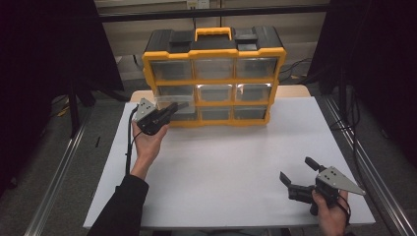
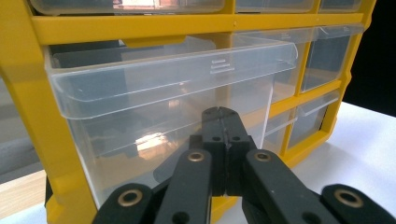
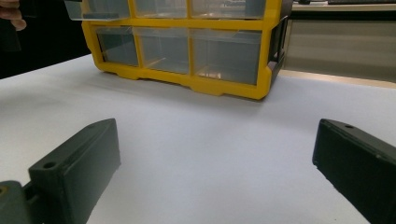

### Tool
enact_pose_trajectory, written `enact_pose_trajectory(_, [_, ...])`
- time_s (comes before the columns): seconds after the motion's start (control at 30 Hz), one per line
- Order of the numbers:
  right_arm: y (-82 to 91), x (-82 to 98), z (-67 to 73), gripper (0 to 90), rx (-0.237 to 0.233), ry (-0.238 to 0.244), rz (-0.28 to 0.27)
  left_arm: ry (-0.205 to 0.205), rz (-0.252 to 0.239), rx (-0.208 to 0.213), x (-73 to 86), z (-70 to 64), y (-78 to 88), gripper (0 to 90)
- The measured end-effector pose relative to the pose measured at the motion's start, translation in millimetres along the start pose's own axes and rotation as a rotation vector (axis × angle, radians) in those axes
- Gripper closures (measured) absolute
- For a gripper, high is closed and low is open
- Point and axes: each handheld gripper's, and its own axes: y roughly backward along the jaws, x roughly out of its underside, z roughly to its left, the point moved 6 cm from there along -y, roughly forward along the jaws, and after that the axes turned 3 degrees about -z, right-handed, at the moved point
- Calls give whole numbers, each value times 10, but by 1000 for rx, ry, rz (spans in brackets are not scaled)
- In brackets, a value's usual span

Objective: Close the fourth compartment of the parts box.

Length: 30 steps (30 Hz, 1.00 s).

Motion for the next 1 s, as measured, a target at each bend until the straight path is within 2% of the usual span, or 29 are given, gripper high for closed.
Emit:
enact_pose_trajectory(0.07, [0,-1,-2,4,1,1,-1,8,-6,-3,-5,-3,-7,900])
enact_pose_trajectory(0.17, [-2,0,1,4,0,-1,-1,-9,7,-3,-5,12,-6,900])
enact_pose_trajectory(0.4, [-3,0,1,4,-1,-1,-1,-7,8,-7,-13,18,-20,900])
enact_pose_trajectory(0.43, [-2,1,1,4,-3,-1,1,-19,16,-7,-12,25,-18,900])
enact_pose_trajectory(0.5, [-2,2,2,4,-3,0,2,-9,9,-12,-18,25,-32,900])
enact_pose_trajectory(0.67, [-3,-1,0,4,0,-2,-2,-21,21,-9,-16,38,-37,900])
enact_pose_trajectory(0.87, [1,-2,3,4,-2,-1,-1,-14,17,-23,-17,40,-52,900])
enact_pose_trajectory(0.9, [0,-1,2,4,-1,-1,-1,-25,24,-22,-14,48,-51,900])
enact_pose_trajectory(1.0, [0,-1,2,4,-2,-1,-1,-16,20,-26,-12,56,-59,900])
